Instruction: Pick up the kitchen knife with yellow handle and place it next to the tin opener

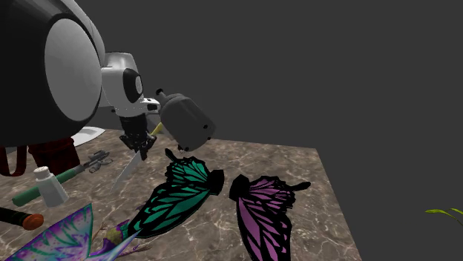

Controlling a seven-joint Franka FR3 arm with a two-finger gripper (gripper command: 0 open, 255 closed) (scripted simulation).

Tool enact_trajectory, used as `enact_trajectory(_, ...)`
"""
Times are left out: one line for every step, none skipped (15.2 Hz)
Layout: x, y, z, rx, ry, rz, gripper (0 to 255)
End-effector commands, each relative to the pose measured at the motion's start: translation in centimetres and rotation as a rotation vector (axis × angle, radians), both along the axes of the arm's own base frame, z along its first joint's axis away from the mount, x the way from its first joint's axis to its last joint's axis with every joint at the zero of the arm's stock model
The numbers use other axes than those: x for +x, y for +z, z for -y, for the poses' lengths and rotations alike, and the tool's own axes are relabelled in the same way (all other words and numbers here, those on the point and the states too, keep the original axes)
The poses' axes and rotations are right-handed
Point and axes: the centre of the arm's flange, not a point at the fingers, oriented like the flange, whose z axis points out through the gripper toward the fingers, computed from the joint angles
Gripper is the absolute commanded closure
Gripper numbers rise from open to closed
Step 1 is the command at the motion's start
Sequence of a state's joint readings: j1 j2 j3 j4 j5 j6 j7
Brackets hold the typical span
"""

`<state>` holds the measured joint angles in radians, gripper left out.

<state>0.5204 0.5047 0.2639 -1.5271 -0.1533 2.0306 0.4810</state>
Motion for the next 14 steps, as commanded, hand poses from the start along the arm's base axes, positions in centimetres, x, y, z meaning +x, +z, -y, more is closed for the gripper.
enact_trajectory(0.0, 0.0, 0.0, 0.000, 0.000, 0.000, 255)
enact_trajectory(0.0, 0.0, 0.0, 0.000, 0.000, 0.000, 255)
enact_trajectory(0.0, 0.0, 0.0, 0.000, 0.000, 0.000, 0)
enact_trajectory(0.0, 0.0, 0.0, 0.000, 0.000, 0.000, 0)
enact_trajectory(0.0, 0.0, 0.0, 0.000, 0.000, 0.000, 0)
enact_trajectory(0.0, 0.0, 0.0, 0.000, 0.000, 0.000, 0)
enact_trajectory(0.0, 0.0, 0.0, 0.000, 0.000, 0.000, 0)
enact_trajectory(0.0, 0.0, 0.0, 0.000, 0.000, 0.000, 0)
enact_trajectory(0.0, 1.3, 0.0, 0.000, 0.000, 0.000, 0)
enact_trajectory(-0.1, 2.6, 0.0, 0.000, 0.000, 0.000, 0)
enact_trajectory(-0.1, 3.9, 0.0, 0.000, 0.000, 0.000, 0)
enact_trajectory(-0.1, 5.0, 0.0, 0.000, 0.000, 0.000, 0)
enact_trajectory(-0.1, 5.0, 0.0, 0.000, 0.000, 0.000, 0)
enact_trajectory(-0.1, 5.0, 0.0, 0.000, 0.000, 0.000, 0)
